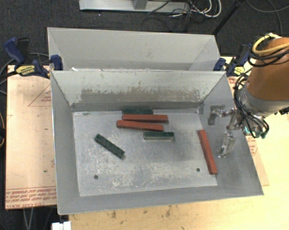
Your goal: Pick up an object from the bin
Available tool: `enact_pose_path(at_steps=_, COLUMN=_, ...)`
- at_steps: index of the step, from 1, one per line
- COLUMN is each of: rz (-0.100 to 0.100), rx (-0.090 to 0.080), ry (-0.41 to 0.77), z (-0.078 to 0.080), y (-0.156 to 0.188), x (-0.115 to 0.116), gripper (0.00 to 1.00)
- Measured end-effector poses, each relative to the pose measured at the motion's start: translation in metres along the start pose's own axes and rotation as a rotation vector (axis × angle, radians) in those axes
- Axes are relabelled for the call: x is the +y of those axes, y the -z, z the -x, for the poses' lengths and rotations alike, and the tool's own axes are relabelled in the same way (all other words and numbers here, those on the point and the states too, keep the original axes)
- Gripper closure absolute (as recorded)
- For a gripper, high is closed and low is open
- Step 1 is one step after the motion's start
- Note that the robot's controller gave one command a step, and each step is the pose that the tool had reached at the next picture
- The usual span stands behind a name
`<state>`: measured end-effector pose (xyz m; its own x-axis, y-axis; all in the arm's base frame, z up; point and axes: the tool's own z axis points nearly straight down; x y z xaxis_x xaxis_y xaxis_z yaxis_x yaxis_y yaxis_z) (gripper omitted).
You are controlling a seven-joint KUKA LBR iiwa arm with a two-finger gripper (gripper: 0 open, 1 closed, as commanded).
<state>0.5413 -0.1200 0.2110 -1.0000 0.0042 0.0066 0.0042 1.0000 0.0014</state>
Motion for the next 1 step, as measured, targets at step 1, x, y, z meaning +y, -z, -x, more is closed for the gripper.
enact_pose_path(at_steps=1, rz=0.001, rx=-0.004, ry=0.246, z=0.0373, y=-0.0777, x=0.0265, gripper=0.0)
